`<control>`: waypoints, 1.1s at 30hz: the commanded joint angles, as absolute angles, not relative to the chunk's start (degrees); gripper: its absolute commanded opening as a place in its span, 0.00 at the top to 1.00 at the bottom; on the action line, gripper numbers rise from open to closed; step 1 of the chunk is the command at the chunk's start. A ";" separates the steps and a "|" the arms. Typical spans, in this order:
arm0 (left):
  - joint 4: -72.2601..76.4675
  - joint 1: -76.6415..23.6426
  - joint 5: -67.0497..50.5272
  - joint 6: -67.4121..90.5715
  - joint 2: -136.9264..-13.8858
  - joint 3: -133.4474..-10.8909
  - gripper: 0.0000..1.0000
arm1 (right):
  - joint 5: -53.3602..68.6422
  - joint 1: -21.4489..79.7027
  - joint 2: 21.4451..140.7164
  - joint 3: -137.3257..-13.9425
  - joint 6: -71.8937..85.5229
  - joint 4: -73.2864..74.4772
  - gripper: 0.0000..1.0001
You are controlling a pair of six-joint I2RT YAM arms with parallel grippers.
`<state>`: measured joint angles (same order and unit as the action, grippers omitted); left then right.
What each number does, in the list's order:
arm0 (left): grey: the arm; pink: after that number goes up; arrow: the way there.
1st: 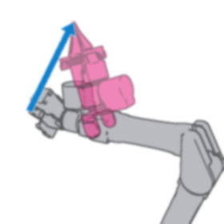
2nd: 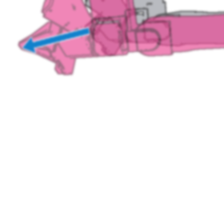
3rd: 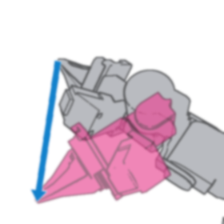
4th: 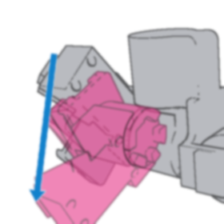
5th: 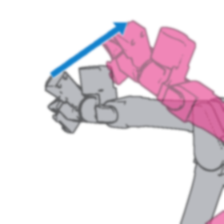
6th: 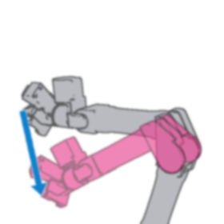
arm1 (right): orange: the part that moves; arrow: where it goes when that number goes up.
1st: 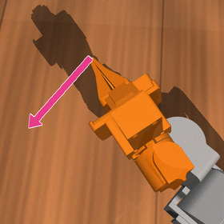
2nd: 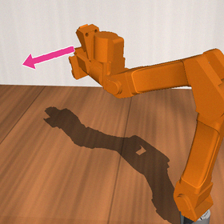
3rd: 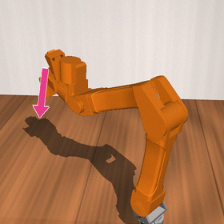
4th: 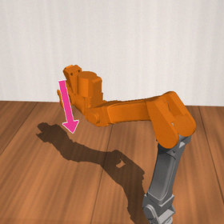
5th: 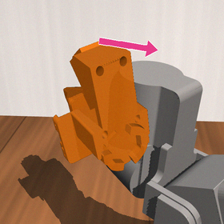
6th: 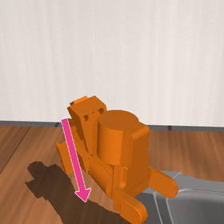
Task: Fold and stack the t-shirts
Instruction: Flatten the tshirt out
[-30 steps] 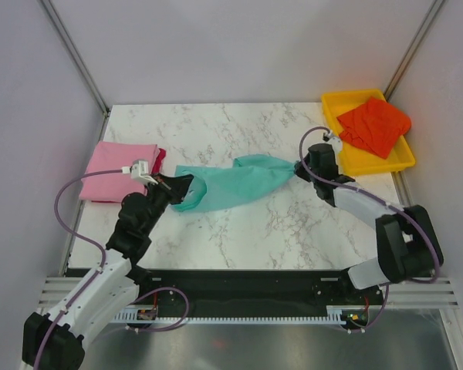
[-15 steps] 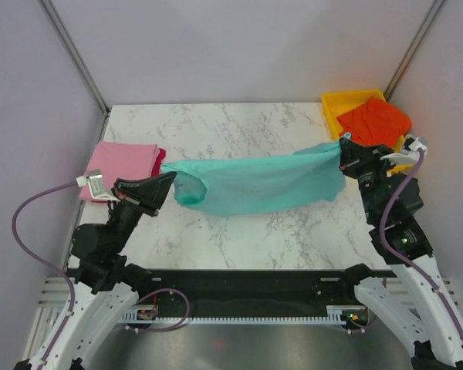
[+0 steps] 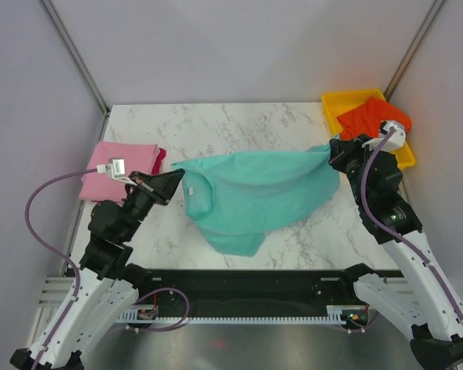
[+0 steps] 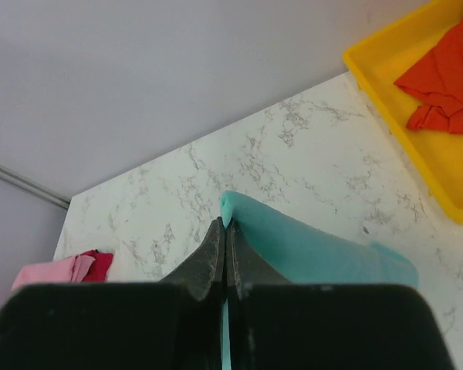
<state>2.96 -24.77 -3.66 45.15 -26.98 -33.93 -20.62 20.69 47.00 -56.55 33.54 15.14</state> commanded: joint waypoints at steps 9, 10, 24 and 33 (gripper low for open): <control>-12.12 -24.35 -6.50 44.47 -16.97 -50.35 0.98 | -13.54 20.74 38.42 -67.84 31.64 24.25 1.00; -12.91 -24.35 -6.33 45.08 -16.18 -50.71 0.98 | -12.84 20.74 37.71 -68.72 31.73 26.52 1.00; -12.78 -24.26 6.14 50.45 -37.50 -49.92 0.98 | -20.20 20.65 54.10 -71.90 32.60 24.36 1.00; -21.77 -17.40 6.68 47.31 -76.36 -71.79 0.21 | -16.09 20.57 78.93 -77.09 36.91 15.55 0.13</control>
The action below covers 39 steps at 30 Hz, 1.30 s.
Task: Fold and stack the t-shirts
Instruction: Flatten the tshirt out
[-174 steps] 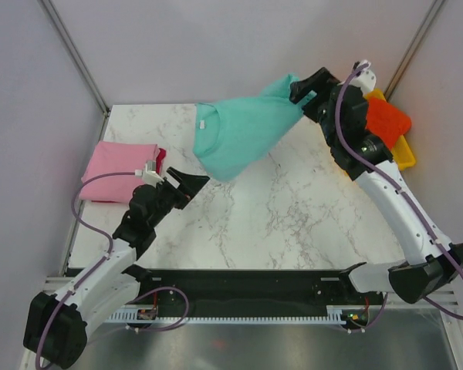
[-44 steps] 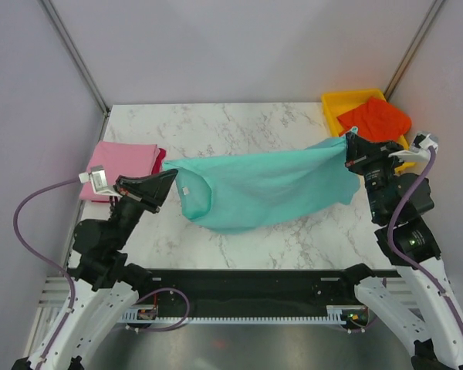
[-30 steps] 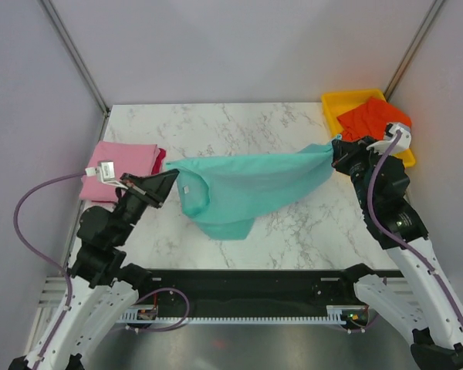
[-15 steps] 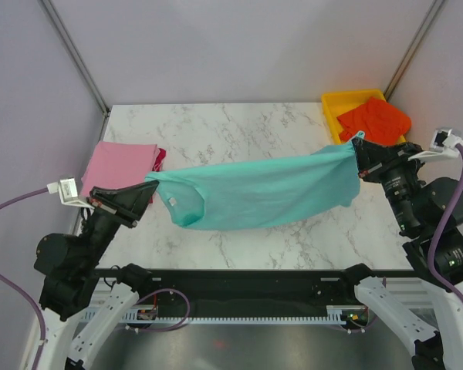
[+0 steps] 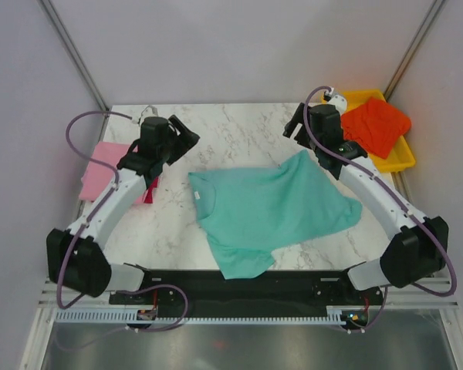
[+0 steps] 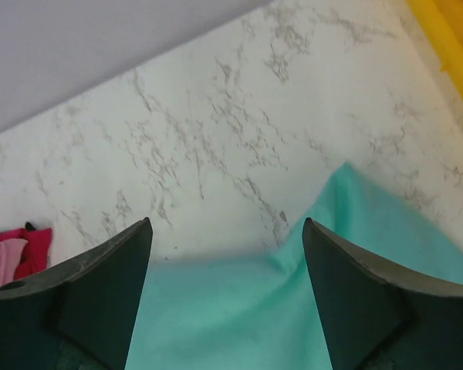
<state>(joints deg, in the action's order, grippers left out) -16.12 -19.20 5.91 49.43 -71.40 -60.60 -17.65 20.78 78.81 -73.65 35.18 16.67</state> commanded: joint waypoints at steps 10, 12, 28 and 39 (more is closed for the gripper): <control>-19.07 -19.59 1.59 49.39 -62.06 -48.81 0.08 | -23.29 20.65 63.55 -55.40 37.62 20.56 0.07; -18.99 -22.23 0.18 50.27 -61.26 -46.24 0.12 | -22.94 20.65 60.92 -52.49 37.62 21.01 0.14; -11.25 -30.76 5.88 57.03 -76.19 -36.20 0.26 | -25.92 20.13 62.49 -34.72 40.34 16.00 0.31; -11.25 -23.92 4.57 58.36 -91.83 -43.84 0.98 | -26.45 19.78 64.51 -32.08 41.75 10.55 0.38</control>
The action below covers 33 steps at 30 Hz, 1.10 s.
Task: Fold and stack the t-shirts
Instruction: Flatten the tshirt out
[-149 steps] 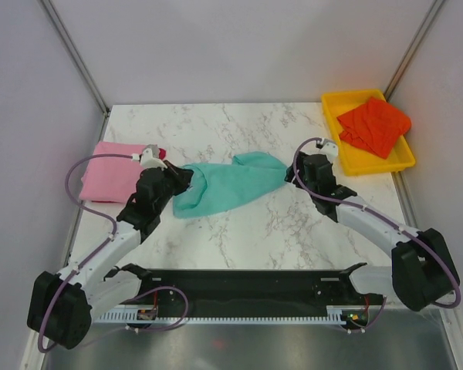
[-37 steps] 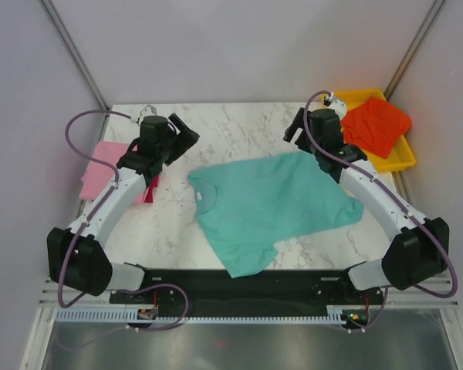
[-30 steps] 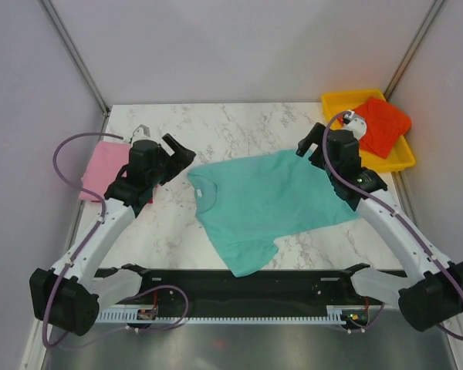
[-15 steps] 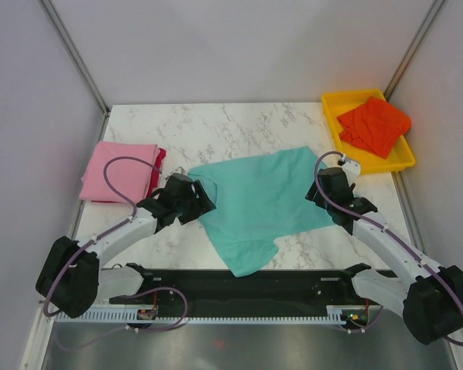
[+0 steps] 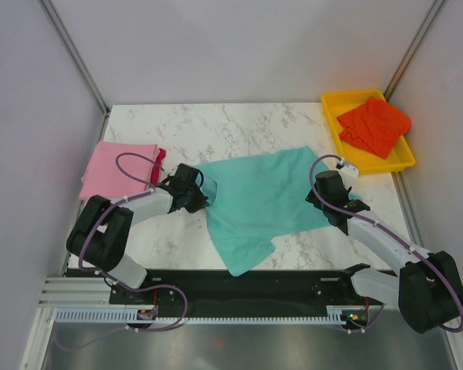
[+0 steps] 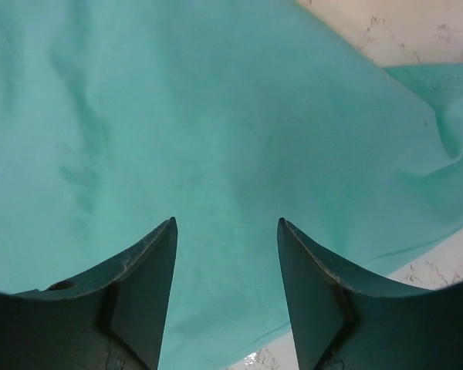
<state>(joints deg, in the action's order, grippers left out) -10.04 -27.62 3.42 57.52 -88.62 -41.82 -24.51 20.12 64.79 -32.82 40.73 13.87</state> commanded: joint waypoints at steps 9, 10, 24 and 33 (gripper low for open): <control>-17.22 -11.60 5.45 50.72 -94.75 -55.35 0.62 | -24.61 18.37 63.46 -30.06 41.75 9.23 0.38; -18.10 -11.69 5.01 50.19 -93.96 -55.37 0.36 | -24.17 18.46 63.02 -29.88 41.40 9.23 0.37; -20.21 -12.39 0.19 54.14 -74.81 -39.20 0.36 | -26.36 18.37 55.11 -27.78 41.92 15.29 0.34; -35.40 -18.89 3.34 57.48 -67.68 -37.97 0.37 | -29.45 18.28 51.59 -27.60 49.65 26.63 0.43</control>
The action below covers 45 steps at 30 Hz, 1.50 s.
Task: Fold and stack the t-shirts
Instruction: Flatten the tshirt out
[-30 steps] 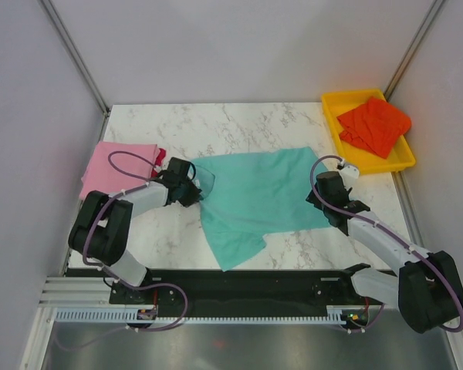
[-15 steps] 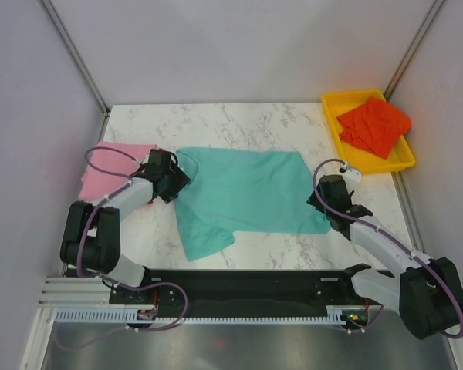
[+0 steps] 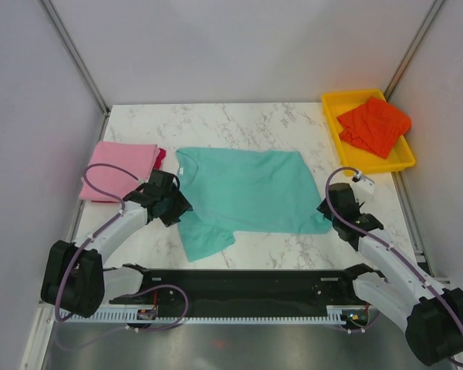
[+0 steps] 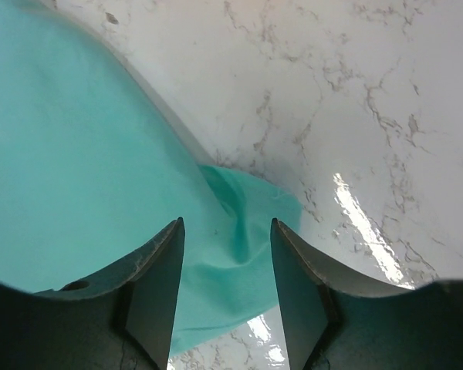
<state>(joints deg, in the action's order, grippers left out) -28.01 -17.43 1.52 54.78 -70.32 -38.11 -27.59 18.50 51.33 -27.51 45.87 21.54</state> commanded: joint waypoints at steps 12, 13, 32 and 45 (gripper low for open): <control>-43.06 -21.61 1.67 59.15 -52.74 -34.45 0.37 | -29.01 14.77 59.85 -27.34 53.52 26.99 0.47; -43.85 -21.97 1.84 59.32 -52.21 -34.54 0.37 | -28.74 14.50 60.20 -27.16 53.61 26.11 0.47; -45.97 -32.52 2.02 59.86 -50.10 -31.38 0.41 | -25.32 13.54 62.66 -32.69 49.22 22.50 1.00; -46.05 -38.40 4.31 61.08 -63.44 -35.15 0.35 | -26.90 13.45 62.84 -29.45 47.29 15.74 1.00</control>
<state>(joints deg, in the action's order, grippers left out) -45.52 -36.84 2.98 58.76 -60.86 -32.51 -25.61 13.69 62.74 -30.28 48.07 18.94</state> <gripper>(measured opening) 0.654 0.007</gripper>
